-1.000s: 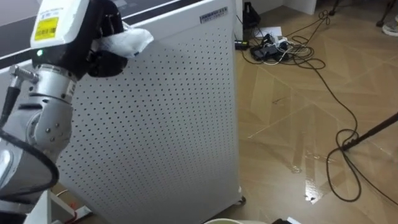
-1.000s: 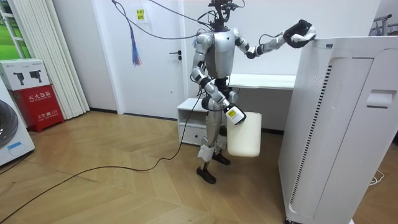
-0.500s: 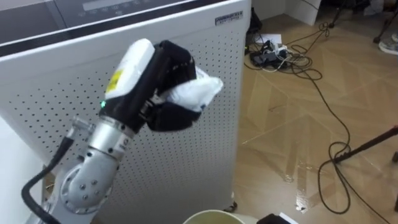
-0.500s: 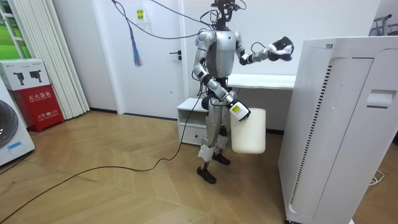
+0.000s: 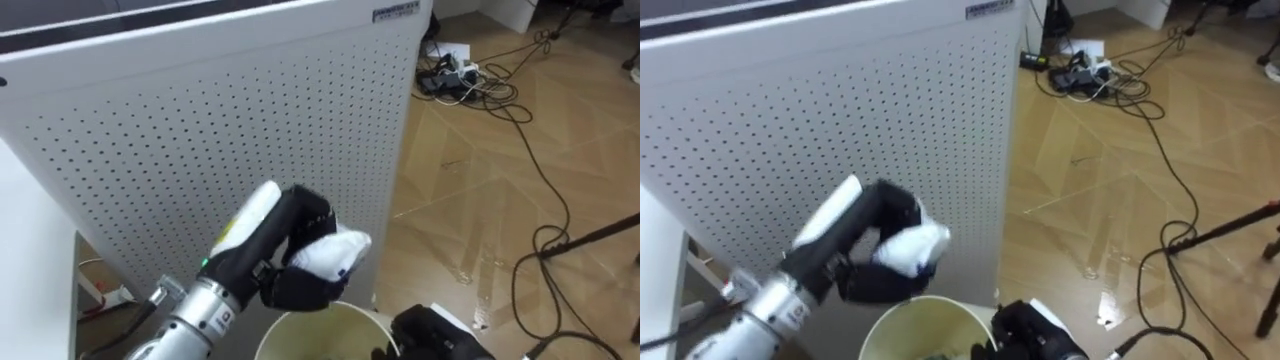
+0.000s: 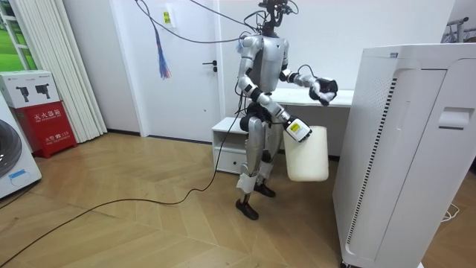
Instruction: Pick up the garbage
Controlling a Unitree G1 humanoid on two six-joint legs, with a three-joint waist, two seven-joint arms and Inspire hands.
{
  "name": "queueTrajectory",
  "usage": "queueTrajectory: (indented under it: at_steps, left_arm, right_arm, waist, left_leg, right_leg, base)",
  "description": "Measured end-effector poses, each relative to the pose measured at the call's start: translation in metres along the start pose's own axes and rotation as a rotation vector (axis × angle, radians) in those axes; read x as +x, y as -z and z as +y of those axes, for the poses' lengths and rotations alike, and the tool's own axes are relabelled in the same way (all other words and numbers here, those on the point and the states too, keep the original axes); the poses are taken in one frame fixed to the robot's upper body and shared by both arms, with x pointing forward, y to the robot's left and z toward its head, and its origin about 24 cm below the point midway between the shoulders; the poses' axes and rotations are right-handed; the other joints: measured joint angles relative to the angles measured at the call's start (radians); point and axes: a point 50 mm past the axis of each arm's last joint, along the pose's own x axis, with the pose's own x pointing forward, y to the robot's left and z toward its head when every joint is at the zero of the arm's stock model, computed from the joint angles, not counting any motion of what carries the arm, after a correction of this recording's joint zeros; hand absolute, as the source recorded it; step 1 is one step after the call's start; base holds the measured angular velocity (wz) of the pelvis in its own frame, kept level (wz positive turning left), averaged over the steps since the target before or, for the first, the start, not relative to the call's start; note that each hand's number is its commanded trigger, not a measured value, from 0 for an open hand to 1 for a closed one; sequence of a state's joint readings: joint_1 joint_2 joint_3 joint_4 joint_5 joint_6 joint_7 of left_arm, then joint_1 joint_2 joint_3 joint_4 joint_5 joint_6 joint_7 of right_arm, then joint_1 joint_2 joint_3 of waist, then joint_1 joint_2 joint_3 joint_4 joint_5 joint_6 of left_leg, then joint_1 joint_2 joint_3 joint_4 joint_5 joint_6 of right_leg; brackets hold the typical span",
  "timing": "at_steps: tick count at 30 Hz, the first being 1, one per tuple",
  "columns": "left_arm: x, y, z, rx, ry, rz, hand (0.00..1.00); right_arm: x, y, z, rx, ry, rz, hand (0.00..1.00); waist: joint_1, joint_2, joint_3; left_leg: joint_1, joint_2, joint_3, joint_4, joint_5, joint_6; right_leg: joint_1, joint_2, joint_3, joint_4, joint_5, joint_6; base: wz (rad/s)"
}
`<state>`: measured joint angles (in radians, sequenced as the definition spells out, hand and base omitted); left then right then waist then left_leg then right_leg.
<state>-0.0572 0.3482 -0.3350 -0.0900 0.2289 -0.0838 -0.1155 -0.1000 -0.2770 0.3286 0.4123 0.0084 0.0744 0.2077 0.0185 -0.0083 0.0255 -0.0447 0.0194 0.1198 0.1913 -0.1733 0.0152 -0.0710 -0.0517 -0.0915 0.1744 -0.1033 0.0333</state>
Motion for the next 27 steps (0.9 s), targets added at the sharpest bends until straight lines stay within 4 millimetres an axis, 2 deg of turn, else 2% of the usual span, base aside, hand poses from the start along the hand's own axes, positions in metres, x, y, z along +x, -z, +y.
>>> queueTrajectory:
  at_steps: [3,9,15,16,17,18,19,27]
  left_arm:
    - [0.000,0.008,-0.008,-0.019,0.046,0.036,1.00]
    - [-0.003,0.036,-0.028,-0.059,0.105,0.159,1.00]
    - [-0.001,0.034,-0.036,-0.074,0.135,0.157,1.00]
    - [-0.001,0.034,-0.037,-0.077,0.146,0.156,0.74]
    - [-0.001,0.036,-0.039,-0.081,0.157,0.163,0.62]
    - [-0.001,0.038,-0.040,-0.082,0.162,0.170,0.40]
    - [-0.002,0.040,-0.043,-0.086,0.173,0.183,0.00]
    - [-0.006,0.049,-0.052,-0.098,0.230,0.223,0.00]
  right_arm:
    - [0.002,-0.005,0.000,-0.005,0.002,-0.024,1.00]
    - [0.005,0.003,0.001,0.073,0.006,-0.012,1.00]
    - [0.006,0.010,0.000,0.113,0.025,0.017,1.00]
    - [0.006,0.010,0.000,0.115,0.031,0.016,1.00]
    - [0.006,0.010,-0.001,0.117,0.039,0.016,1.00]
    - [0.006,0.010,-0.001,0.119,0.041,0.016,1.00]
    - [0.006,0.010,-0.001,0.124,0.047,0.015,1.00]
    - [0.006,0.011,-0.001,0.158,0.050,0.018,1.00]
  waist:
    - [-0.001,-0.015,-0.0013]
    - [0.002,-0.017,-0.0024]
    - [0.008,-0.022,-0.0013]
    - [0.008,-0.025,-0.0015]
    - [0.008,-0.029,-0.0020]
    - [0.008,-0.031,-0.0022]
    - [0.008,-0.035,-0.0022]
    - [0.011,-0.040,-0.0012]
  left_leg:
    - [-0.015,-0.001,-0.024,0.003,0.000,0.000]
    - [-0.039,-0.001,-0.054,0.002,0.000,0.000]
    - [-0.052,0.001,-0.067,0.003,0.000,0.000]
    - [-0.052,0.000,-0.066,0.003,0.000,0.000]
    - [-0.052,0.000,-0.066,0.003,0.000,0.000]
    - [-0.052,0.000,-0.066,0.003,0.000,0.000]
    - [-0.051,-0.001,-0.065,0.003,0.000,0.000]
    - [-0.055,-0.006,-0.066,0.009,0.000,0.000]
  right_leg:
    - [-0.003,-0.003,-0.027,-0.002,0.000,0.000]
    - [-0.014,-0.004,-0.061,-0.003,0.000,0.000]
    - [-0.021,-0.009,-0.073,-0.004,0.000,0.001]
    - [-0.021,-0.010,-0.073,-0.004,0.000,0.001]
    - [-0.021,-0.011,-0.073,-0.004,0.000,0.001]
    - [-0.020,-0.011,-0.073,-0.004,0.000,0.001]
    - [-0.020,-0.010,-0.073,-0.003,0.000,0.001]
    - [-0.020,-0.010,-0.074,-0.004,0.000,0.001]
  base:
    - [0.25]
    - [0.13]
    - [0.06]
    - [0.00]
    - [0.00]
    - [0.00]
    - [0.00]
    - [0.00]
